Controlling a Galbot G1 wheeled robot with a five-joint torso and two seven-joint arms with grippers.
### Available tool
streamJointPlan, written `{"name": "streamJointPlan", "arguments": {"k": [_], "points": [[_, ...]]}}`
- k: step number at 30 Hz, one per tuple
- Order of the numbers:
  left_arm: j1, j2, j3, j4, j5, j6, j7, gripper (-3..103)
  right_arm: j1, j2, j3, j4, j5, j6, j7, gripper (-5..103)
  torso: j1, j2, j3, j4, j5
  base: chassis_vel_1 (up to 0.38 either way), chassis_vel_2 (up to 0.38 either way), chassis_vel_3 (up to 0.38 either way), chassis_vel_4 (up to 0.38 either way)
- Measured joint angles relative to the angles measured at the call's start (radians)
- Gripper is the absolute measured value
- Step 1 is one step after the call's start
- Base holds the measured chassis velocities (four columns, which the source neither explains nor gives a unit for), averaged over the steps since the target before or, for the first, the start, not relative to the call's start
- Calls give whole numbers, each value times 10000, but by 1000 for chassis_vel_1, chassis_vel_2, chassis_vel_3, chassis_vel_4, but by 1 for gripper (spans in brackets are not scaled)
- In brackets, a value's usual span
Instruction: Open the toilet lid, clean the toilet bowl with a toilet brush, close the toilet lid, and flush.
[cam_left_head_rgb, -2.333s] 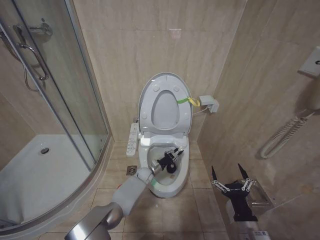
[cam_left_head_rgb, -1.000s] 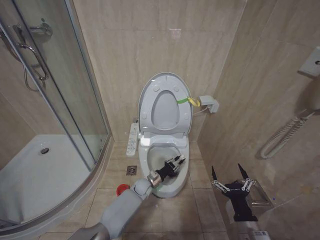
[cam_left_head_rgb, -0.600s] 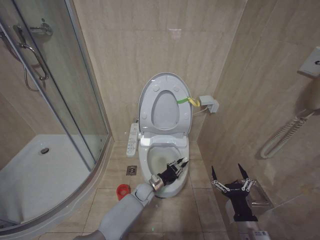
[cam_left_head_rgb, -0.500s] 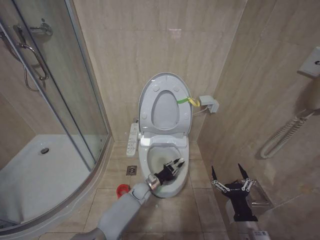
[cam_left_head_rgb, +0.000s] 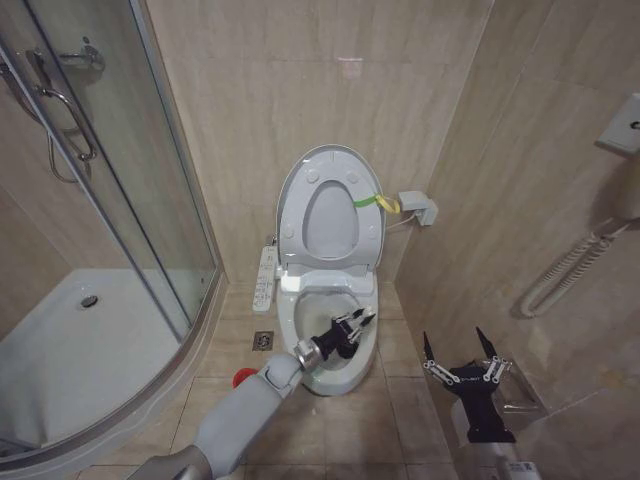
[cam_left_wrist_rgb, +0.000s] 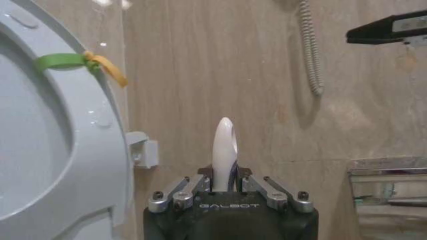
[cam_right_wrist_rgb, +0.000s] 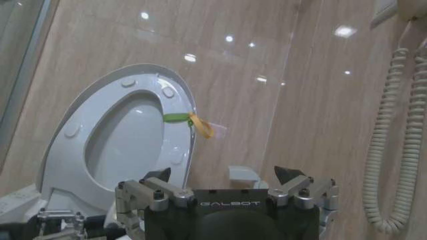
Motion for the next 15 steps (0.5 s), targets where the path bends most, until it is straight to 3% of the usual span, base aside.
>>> {"name": "streamJointPlan", "arguments": {"k": [15], "points": [[-314,-369,-290,2414,-645,-733,675,21,0,0,0,0,0,0,0,100,0,0,0,2,0,0,0,0,0]]}}
